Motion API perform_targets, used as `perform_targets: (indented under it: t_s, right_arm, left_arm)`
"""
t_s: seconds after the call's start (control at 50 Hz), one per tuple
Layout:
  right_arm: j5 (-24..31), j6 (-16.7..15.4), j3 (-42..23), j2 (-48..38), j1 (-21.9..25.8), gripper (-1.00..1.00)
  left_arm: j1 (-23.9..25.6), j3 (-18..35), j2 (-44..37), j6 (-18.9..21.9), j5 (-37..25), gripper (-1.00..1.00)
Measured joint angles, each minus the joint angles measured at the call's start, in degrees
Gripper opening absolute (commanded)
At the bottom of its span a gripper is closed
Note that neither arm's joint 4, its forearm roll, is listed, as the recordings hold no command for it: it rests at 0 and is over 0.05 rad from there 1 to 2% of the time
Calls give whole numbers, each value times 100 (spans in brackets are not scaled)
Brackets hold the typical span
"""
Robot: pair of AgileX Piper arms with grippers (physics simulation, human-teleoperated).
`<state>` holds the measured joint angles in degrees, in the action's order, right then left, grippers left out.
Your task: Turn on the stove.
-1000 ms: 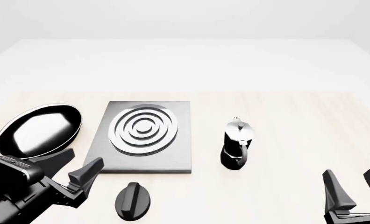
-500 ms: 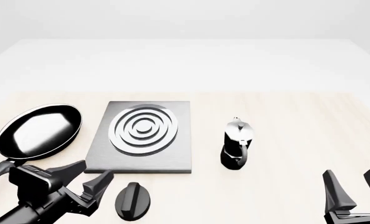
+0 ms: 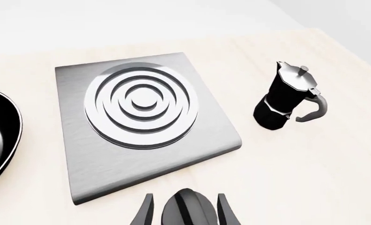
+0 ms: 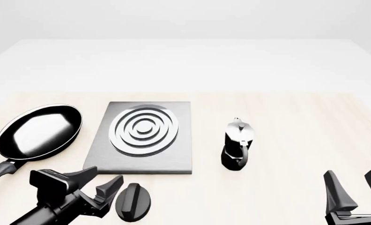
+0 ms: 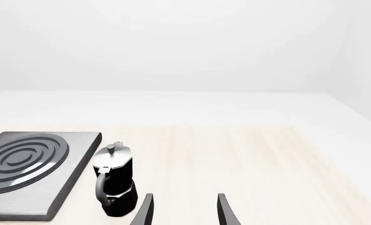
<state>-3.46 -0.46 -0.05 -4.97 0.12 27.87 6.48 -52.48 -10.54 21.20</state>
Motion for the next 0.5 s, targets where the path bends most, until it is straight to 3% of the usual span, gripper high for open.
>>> perform_targets:
  t_s: [0.5]
  right_arm:
    - [-30,33,0,-29,-11,100]
  left_arm:
    - [115,-28,-998,-446,845,100]
